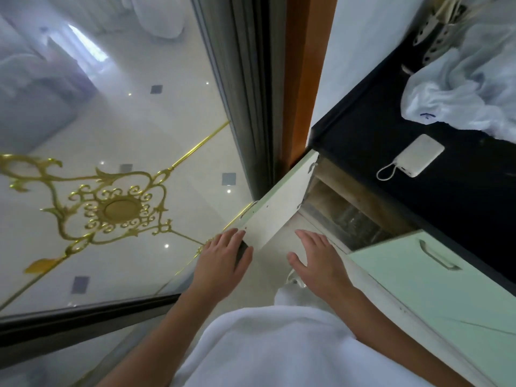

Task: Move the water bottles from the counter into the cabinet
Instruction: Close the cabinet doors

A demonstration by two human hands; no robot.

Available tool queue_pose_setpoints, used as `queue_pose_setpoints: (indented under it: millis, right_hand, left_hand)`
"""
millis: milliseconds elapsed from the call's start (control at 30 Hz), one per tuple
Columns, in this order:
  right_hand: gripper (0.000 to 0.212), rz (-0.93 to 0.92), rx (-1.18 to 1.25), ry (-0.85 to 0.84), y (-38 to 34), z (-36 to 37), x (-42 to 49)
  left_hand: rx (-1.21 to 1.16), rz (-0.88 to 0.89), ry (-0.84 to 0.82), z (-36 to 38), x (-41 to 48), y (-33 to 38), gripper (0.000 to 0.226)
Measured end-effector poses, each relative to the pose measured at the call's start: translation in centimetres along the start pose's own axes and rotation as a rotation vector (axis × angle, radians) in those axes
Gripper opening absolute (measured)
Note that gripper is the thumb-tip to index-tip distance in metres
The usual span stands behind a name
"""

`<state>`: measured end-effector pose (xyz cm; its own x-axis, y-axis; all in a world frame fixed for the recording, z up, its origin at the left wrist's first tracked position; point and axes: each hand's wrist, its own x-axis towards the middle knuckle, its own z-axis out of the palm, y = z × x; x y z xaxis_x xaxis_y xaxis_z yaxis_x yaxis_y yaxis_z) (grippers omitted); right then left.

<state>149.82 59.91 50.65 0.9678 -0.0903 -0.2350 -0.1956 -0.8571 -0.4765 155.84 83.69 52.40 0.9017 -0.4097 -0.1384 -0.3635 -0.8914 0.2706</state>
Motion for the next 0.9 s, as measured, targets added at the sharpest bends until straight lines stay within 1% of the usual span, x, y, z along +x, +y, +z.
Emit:
queue_pose_setpoints:
  millis: [133, 267, 333, 433, 567, 633, 700, 800, 900]
  right_hand:
    - [0.059, -0.046, 0.001, -0.035, -2.1, 0.2, 5.0]
    - [0.059, 0.0, 0.048, -0.048, -3.7, 0.7, 7.5]
    - [0.059, 0.039, 0.072, -0.056, -4.3, 1.1, 8.4]
    - [0.06, 0.123, 0.116, -0.06, -4.8, 1.9, 9.1]
    - [0.059, 0.336, 0.225, -0.048, -4.8, 3.9, 9.1]
    - [0.058, 0.447, 0.313, -0.009, -5.0, 5.5, 9.2]
    - [0.055, 0.518, 0.409, 0.036, -5.3, 7.3, 9.6]
    - [0.053, 0.582, 0.524, 0.097, -6.1, 9.7, 10.7]
    - [0.054, 0.606, 0.614, 0.155, -6.9, 11.7, 11.4]
  left_hand:
    - [0.021, 0.035, -0.085, -1.3, 2.2, -2.4, 0.052]
    - [0.015, 0.048, -0.181, -2.0, 4.9, -3.6, 0.059]
    - [-0.007, 0.053, -0.235, -1.7, 6.8, -4.1, 0.059]
    - [-0.029, 0.071, -0.347, -0.7, 9.6, -4.9, 0.055]
    - [-0.054, 0.074, -0.483, 1.2, 12.7, -6.2, 0.055]
    - [-0.109, 0.031, -0.504, 2.5, 14.3, -6.8, 0.051]
    - [-0.168, 0.004, -0.497, 3.8, 15.5, -7.2, 0.045]
    - [-0.203, 0.057, -0.523, 5.5, 16.5, -7.4, 0.041]
    - [-0.292, 0.079, -0.52, 6.3, 16.6, -7.7, 0.037]
